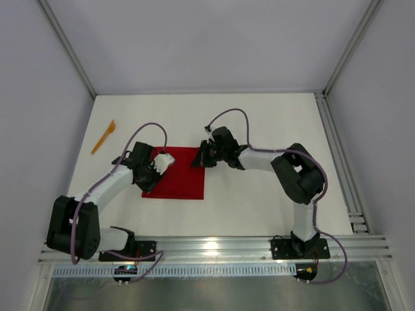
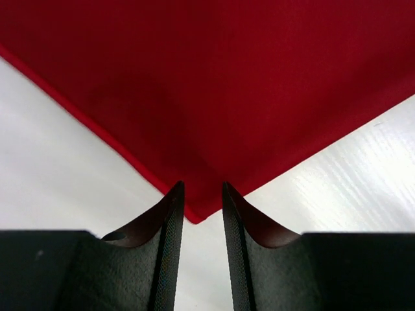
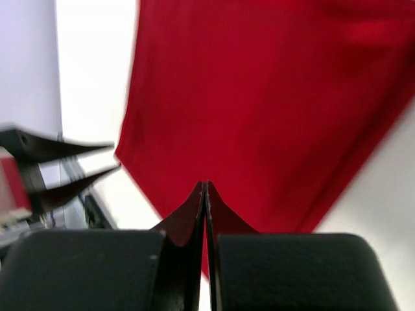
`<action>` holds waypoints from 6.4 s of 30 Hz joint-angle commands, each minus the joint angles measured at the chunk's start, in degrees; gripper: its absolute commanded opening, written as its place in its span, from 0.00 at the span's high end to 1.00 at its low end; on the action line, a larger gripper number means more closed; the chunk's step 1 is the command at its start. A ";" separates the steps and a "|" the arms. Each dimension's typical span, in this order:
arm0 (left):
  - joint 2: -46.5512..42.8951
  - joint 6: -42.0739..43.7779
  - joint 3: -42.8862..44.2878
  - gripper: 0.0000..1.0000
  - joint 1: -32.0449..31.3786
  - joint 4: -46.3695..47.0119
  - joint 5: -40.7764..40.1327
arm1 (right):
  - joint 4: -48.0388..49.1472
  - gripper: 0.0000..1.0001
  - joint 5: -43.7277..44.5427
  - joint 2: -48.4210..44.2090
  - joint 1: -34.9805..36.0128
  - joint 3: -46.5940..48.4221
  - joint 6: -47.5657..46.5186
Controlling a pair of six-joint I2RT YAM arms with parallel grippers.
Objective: Fold the napkin into a case and place the utensils inside
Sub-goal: Pick up the top corner of the square folded napkin.
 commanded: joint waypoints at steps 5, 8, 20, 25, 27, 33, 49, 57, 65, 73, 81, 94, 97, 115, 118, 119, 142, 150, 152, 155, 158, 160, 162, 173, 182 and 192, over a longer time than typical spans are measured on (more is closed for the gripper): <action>8.66 -1.89 -3.63 0.70 -3.67 5.92 -7.39 | -4.89 0.97 4.47 9.02 -6.45 9.28 6.44; 8.76 -1.64 -3.45 0.71 -3.76 5.74 -6.60 | -6.91 0.97 5.52 10.96 -8.30 11.13 9.18; 5.78 -0.75 -3.72 0.72 -3.76 5.66 -5.89 | -11.47 0.96 10.11 9.82 -11.47 15.43 7.70; -0.29 -3.92 1.73 0.70 -3.76 0.39 1.21 | -13.78 0.96 13.26 4.22 -10.15 13.79 0.93; -2.31 -3.66 2.18 0.69 -3.76 -0.50 1.49 | -15.26 0.96 14.23 -0.18 -8.14 11.76 -3.10; -4.08 -3.13 0.60 0.69 -3.76 -1.56 -1.32 | -20.46 0.96 15.20 -5.38 2.75 5.26 -9.19; 8.57 -2.69 -4.32 0.71 -3.76 4.07 -10.99 | -14.48 0.97 3.51 -3.00 8.22 -12.93 -8.75; 2.52 -0.15 -2.40 0.70 -3.76 1.19 -3.90 | -16.41 0.94 1.06 -9.94 6.37 -13.56 -10.51; -9.08 -1.19 6.57 0.59 -2.36 -6.38 3.34 | -22.29 0.55 4.82 -16.37 5.41 -11.09 -10.34; -6.98 -5.94 9.39 0.58 6.25 -2.79 -0.79 | -21.70 0.50 9.93 -15.40 5.32 -13.20 -8.05; -4.78 -6.64 6.66 0.58 8.10 2.49 -1.67 | -12.29 0.57 3.86 -6.70 5.32 -13.56 -4.62; -3.91 -6.99 7.01 0.57 8.37 3.37 2.88 | -13.77 0.97 0.52 -9.32 4.88 -18.12 -5.50; -1.27 -7.52 9.11 0.57 8.45 3.54 5.43 | -15.53 0.97 0.17 -12.13 5.76 -21.28 -6.11; 21.84 -9.63 21.42 0.57 3.62 11.72 5.19 | -18.70 0.64 -0.36 -18.39 6.46 -26.48 -8.14; 24.48 -9.19 21.78 0.58 3.53 12.24 4.74 | -18.88 0.64 -0.79 -17.25 6.02 -25.86 -8.75; 25.79 -9.28 22.12 0.58 3.53 12.07 5.00 | -19.05 0.64 -0.88 -16.99 5.67 -25.77 -8.93; 24.31 -10.86 19.76 0.68 3.62 11.72 6.41 | -18.96 0.64 -0.53 -16.10 3.83 -25.16 -9.72; 25.54 -10.07 19.14 0.70 3.62 12.77 4.83 | -19.14 0.64 -0.27 -16.37 3.39 -25.07 -9.81; 26.15 -10.33 19.58 0.70 3.62 12.42 5.62 | -18.88 0.64 -0.53 -16.28 3.39 -25.07 -9.63; 26.95 -10.77 20.11 0.74 3.53 12.33 5.80 | -18.70 0.64 -0.80 -15.93 3.47 -24.89 -9.37; 26.51 -10.51 20.19 0.83 3.62 11.90 6.15 | -18.53 0.64 -0.88 -15.84 3.47 -24.98 -9.37; 25.63 -10.07 20.46 0.86 3.53 10.49 7.20 | -18.44 0.64 -0.97 -15.75 3.38 -25.07 -9.19; 24.84 -9.90 19.94 0.87 3.53 10.49 7.29 | -18.35 0.64 -1.06 -15.75 3.47 -25.07 -9.28; 22.65 -9.72 20.28 1.00 3.53 9.44 8.26 | -18.35 0.64 -1.06 -16.37 3.38 -25.07 -9.19; 15.35 -9.28 17.91 1.00 3.53 4.95 14.23 | -17.56 0.63 -1.41 -16.46 3.39 -24.81 -8.75; 8.85 -8.49 17.03 1.00 -2.96 -2.69 20.91 | -17.38 0.62 -0.54 -20.32 2.42 -25.16 -5.77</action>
